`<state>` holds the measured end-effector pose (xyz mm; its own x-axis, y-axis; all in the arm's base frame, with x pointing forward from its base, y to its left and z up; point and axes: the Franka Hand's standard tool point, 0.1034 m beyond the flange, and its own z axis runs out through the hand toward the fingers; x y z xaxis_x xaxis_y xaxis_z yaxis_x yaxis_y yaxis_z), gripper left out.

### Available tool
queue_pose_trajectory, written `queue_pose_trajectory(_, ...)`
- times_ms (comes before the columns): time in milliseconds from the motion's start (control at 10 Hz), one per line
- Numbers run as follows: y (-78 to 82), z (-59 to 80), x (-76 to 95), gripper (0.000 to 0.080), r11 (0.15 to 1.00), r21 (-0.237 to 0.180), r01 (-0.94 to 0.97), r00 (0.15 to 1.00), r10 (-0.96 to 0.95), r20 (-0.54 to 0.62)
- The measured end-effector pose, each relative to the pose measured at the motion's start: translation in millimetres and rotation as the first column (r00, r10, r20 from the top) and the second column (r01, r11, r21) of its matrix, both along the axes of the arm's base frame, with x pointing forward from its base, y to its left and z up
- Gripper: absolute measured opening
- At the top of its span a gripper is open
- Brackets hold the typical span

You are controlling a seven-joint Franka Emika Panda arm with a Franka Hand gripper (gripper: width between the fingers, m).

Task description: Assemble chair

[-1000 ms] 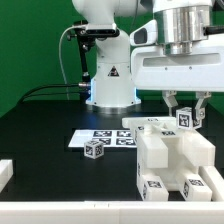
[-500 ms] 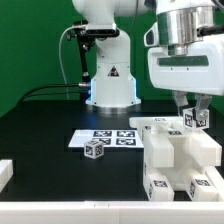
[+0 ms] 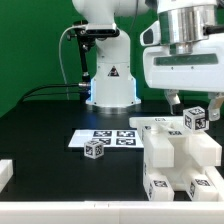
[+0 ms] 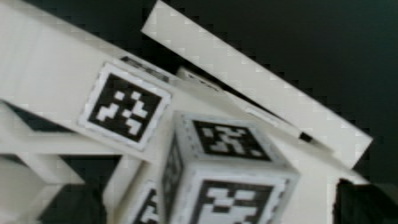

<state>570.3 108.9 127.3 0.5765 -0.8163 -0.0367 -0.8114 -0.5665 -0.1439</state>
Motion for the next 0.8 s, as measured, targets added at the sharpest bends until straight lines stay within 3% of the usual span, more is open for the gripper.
queue_pose_trajectory(200,3.1,-1.4,-2.8,0.0648,0.961,-0.027,-0.275,0.961,0.275,0.017)
queue_pose_trajectory(500,1.7,-1.6,-2.6,0.0649,0.889,-0.052,-0.455,0.889,0.457,0.032)
queue_pose_trajectory(600,0.2,-2.3,-3.8,0.0649,0.764,-0.084,-0.639,0.765,0.643,0.032)
queue_pose_trajectory(800,-2.5,-2.5,-3.5,0.0649,0.599,-0.118,-0.792,0.6,0.8,0.035)
